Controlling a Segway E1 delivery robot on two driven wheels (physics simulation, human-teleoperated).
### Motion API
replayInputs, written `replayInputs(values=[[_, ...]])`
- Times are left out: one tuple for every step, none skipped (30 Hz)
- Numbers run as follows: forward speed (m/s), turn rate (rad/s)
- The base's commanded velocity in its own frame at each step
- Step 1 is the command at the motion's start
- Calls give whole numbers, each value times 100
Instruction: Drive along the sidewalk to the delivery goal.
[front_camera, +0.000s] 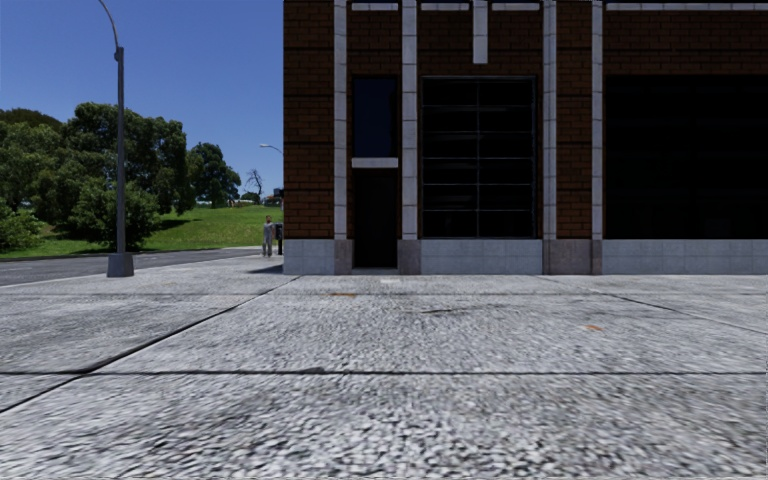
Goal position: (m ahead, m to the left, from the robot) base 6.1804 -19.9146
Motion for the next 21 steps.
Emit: replayInputs(values=[[200,0],[200,0],[200,0],[200,0],[200,0],[200,0],[200,0],[200,0],[200,0],[200,0],[200,0],[200,0],[200,0],[200,0],[200,0],[200,0],[200,0],[200,0],[200,0],[200,0],[200,0]])
